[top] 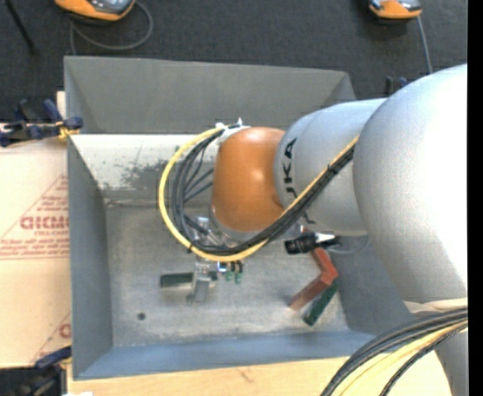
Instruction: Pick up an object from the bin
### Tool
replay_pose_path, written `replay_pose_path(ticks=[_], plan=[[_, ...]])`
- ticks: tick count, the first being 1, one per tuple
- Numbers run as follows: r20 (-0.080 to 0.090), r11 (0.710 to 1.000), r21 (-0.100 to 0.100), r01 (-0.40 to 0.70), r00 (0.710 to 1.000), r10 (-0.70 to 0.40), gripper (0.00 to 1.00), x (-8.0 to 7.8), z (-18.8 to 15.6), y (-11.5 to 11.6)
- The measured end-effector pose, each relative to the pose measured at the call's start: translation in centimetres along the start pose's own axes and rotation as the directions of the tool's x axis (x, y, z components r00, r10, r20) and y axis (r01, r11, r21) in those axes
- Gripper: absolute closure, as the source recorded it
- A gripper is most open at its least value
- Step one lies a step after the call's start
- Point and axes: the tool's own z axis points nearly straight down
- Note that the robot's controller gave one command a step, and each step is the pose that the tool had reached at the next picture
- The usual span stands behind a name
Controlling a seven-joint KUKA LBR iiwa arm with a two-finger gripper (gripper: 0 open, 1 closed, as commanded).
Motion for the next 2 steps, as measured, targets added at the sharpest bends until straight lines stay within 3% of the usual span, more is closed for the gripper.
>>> replay_pose_path(ticks=[1, 2], plan=[[-0.009, 0.993, 0.004, -0.114, 0.993, 0.114, 0.00, 0.29, 3.95, 0.59], [-0.008, 0.994, 0.003, -0.114, 0.993, 0.114, 0.00, 0.24, 3.93, 0.57]])
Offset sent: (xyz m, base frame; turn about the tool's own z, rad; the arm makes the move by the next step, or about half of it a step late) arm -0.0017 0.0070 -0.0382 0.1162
